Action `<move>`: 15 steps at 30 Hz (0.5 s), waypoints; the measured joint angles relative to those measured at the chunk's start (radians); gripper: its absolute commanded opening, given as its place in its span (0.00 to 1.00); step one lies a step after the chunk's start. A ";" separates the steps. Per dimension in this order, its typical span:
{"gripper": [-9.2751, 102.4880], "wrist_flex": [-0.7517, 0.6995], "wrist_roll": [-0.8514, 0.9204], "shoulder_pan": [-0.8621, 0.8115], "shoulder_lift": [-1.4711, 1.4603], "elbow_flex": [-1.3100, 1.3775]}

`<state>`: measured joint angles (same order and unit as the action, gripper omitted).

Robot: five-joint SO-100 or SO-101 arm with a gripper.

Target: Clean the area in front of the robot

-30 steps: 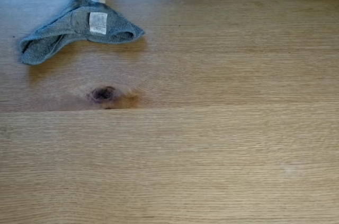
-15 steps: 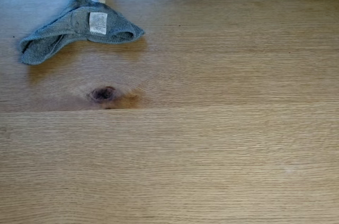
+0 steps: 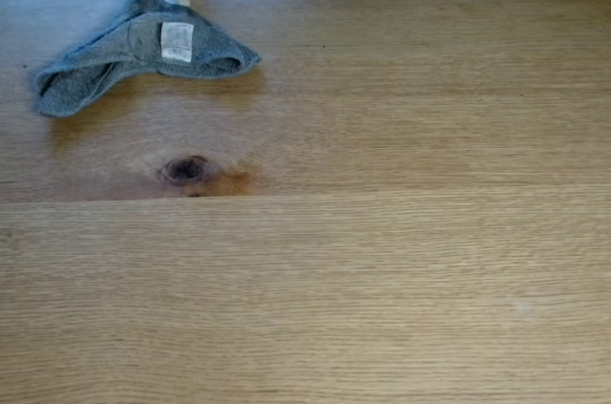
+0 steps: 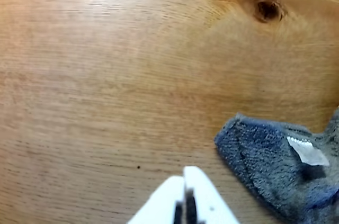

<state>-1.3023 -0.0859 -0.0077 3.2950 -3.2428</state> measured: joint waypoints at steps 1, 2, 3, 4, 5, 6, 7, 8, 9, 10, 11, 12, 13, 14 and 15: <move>0.08 0.008 0.011 0.000 0.002 -0.002; 0.08 0.012 0.026 0.000 0.003 -0.002; 0.08 0.015 0.043 0.000 0.005 -0.002; 0.10 0.015 0.044 0.000 0.008 -0.002; 0.12 0.015 0.048 0.000 0.009 -0.002; 0.13 0.015 0.048 0.000 0.009 -0.002; 0.13 0.015 0.051 0.000 0.009 -0.002; 0.12 0.015 0.051 0.000 0.009 -0.002; 0.12 0.015 0.052 0.000 0.009 -0.002; 0.12 0.015 0.054 0.000 0.009 -0.002; 0.11 0.015 0.054 0.000 0.009 -0.002; 0.11 0.015 0.054 0.000 0.009 -0.002; 0.11 0.015 0.054 0.000 0.009 -0.002; 0.11 0.015 0.054 0.000 0.009 -0.002; 0.11 0.015 0.054 0.000 0.009 -0.002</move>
<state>-1.2870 -0.0322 -0.0077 3.3042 -3.2444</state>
